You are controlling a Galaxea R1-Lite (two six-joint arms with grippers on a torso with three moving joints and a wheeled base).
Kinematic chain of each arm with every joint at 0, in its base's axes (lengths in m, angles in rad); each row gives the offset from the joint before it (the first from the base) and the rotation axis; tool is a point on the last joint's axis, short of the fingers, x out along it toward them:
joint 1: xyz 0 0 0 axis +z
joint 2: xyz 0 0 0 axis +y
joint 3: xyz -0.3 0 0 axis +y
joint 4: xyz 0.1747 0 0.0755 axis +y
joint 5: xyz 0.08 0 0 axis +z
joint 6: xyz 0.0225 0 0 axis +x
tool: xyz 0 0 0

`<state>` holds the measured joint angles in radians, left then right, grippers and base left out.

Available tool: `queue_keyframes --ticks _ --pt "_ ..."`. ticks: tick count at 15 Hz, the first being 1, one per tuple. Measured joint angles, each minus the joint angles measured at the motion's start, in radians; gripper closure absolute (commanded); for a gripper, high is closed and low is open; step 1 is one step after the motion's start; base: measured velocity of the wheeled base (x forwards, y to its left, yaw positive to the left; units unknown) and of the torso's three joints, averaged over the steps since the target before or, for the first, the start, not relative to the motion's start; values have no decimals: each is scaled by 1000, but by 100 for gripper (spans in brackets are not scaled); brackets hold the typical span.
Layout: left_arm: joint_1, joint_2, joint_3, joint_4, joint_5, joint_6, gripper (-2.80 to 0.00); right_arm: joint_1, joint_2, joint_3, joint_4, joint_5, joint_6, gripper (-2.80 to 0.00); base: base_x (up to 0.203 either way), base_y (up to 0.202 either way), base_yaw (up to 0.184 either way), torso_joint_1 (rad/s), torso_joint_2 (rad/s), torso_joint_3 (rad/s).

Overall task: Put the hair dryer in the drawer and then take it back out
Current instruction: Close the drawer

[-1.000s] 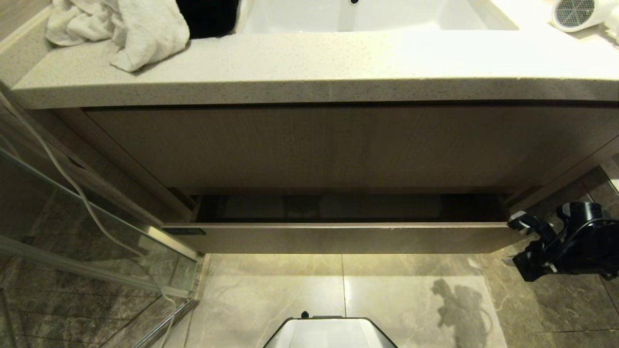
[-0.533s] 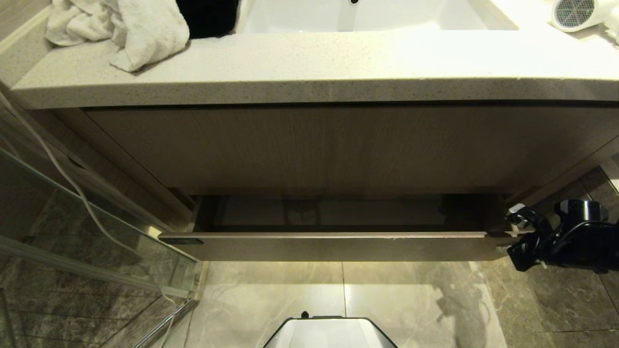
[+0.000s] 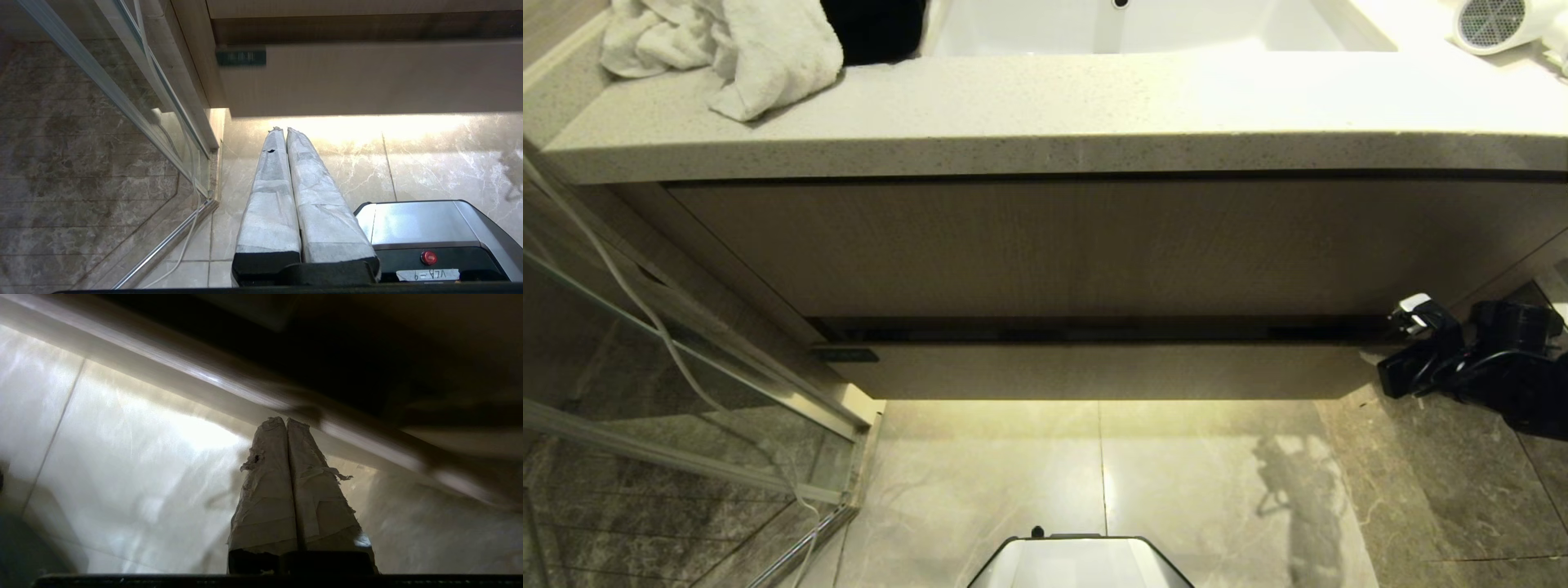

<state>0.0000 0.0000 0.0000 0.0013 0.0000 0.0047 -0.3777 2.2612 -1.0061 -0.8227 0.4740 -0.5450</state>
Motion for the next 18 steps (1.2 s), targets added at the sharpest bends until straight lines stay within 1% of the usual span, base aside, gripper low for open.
queue_keyframes --ticks 3,5,7,9,13,16,18 --pt "0 0 0 0 0 0 0 -4 -2 -9 19 8 23 0 0 0 0 0 0 0" --pt "0 0 0 0 0 0 0 -14 -32 19 80 32 18 0 0 0 0 0 0 0" --pt "0 0 0 0 0 0 0 -24 -65 71 152 24 9 0 0 0 0 0 0 0" --pt "0 0 0 0 0 0 0 -27 -99 114 265 -11 1 0 0 0 0 0 0 0" --pt "0 0 0 0 0 0 0 -26 -199 140 534 -58 4 0 0 0 0 0 0 0" --pt "0 0 0 0 0 0 0 -17 -333 178 679 -52 15 0 0 0 0 0 0 0" --pt "0 0 0 0 0 0 0 -15 -454 255 716 -24 18 0 0 0 0 0 0 0"
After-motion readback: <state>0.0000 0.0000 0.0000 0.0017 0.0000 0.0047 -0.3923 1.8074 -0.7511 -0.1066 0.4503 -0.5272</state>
